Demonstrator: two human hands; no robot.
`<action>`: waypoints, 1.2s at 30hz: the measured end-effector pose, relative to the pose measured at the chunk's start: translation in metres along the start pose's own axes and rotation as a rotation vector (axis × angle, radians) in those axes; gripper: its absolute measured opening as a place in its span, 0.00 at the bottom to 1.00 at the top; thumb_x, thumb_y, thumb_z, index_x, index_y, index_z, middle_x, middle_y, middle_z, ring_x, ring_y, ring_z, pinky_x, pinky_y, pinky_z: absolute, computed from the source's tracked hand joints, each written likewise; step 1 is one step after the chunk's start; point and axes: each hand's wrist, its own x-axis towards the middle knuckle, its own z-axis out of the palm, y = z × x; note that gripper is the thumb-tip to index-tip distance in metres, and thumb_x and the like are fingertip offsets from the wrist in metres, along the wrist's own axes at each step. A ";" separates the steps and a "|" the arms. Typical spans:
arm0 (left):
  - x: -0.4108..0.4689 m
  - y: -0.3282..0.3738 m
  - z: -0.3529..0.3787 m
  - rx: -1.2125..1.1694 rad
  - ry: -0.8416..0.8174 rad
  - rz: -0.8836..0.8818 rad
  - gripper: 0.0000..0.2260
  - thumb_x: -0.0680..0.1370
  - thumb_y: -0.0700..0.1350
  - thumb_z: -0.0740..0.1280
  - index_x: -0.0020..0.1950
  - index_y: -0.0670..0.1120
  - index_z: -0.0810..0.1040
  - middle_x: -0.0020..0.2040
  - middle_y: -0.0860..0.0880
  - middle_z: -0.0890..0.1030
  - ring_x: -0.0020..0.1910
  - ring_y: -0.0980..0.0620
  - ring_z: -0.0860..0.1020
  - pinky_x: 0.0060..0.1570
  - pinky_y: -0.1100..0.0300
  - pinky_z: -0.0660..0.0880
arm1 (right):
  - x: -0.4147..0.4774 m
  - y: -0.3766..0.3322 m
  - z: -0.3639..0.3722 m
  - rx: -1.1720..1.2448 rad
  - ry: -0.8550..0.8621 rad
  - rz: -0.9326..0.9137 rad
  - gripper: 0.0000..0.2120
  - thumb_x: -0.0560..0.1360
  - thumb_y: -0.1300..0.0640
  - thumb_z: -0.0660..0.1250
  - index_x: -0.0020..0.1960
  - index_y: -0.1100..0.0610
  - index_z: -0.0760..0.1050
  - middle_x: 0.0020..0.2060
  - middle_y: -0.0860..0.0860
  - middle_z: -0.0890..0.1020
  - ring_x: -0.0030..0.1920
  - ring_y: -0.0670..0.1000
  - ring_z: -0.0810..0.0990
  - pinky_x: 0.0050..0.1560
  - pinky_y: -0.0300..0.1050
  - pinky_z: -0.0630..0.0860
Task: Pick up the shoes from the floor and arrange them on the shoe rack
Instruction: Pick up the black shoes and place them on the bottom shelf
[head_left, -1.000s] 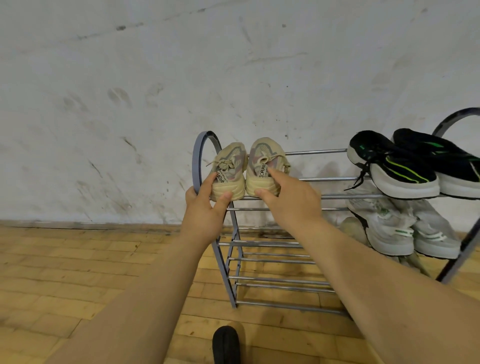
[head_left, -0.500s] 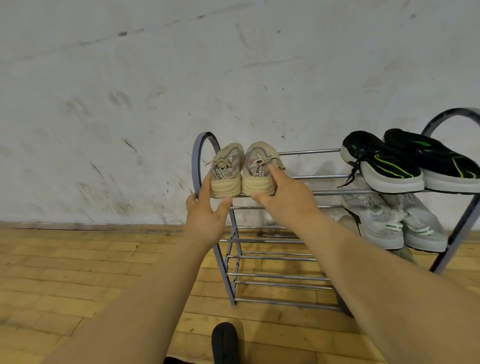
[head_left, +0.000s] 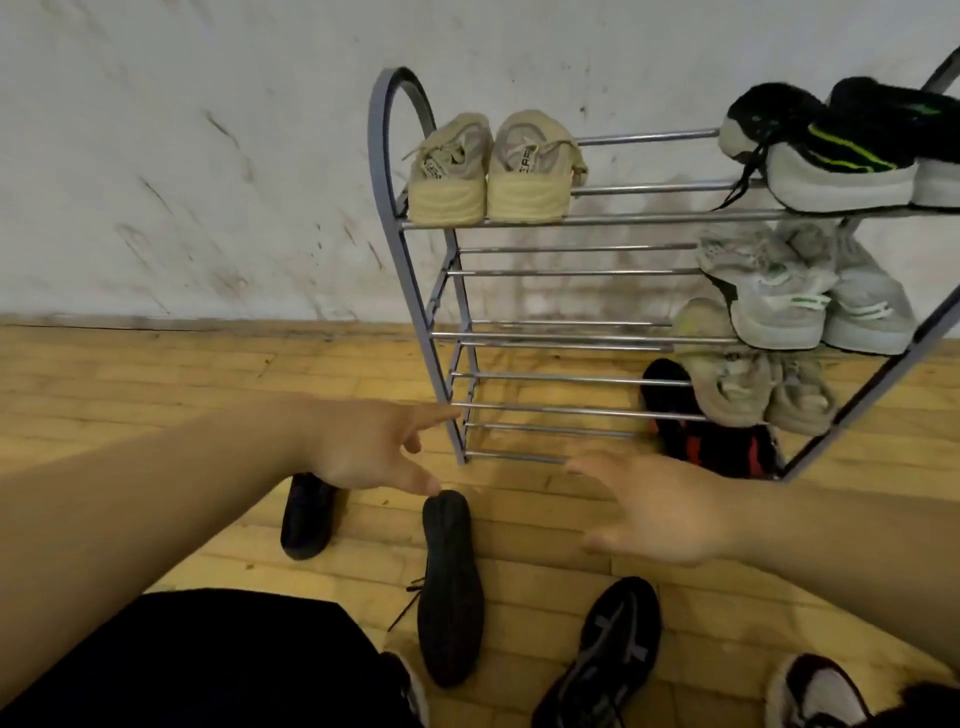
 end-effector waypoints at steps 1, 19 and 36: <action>0.004 -0.008 0.004 0.017 -0.018 -0.009 0.40 0.78 0.65 0.68 0.82 0.67 0.46 0.73 0.52 0.73 0.66 0.51 0.73 0.65 0.56 0.67 | 0.006 0.001 0.010 0.003 -0.041 0.025 0.41 0.74 0.33 0.67 0.81 0.43 0.54 0.80 0.47 0.60 0.75 0.51 0.65 0.72 0.45 0.66; 0.180 -0.124 0.266 -1.166 0.005 -0.204 0.34 0.80 0.40 0.72 0.80 0.60 0.62 0.67 0.55 0.74 0.60 0.61 0.75 0.55 0.70 0.75 | 0.210 -0.039 0.225 0.926 -0.259 0.369 0.25 0.80 0.53 0.69 0.74 0.43 0.66 0.70 0.46 0.70 0.68 0.49 0.69 0.58 0.39 0.71; 0.145 -0.151 0.185 -1.123 0.639 -0.037 0.12 0.85 0.58 0.59 0.67 0.66 0.75 0.48 0.56 0.82 0.43 0.58 0.79 0.51 0.56 0.80 | 0.232 -0.074 0.152 1.353 0.116 0.198 0.27 0.81 0.55 0.67 0.76 0.37 0.65 0.52 0.42 0.86 0.52 0.45 0.85 0.54 0.46 0.78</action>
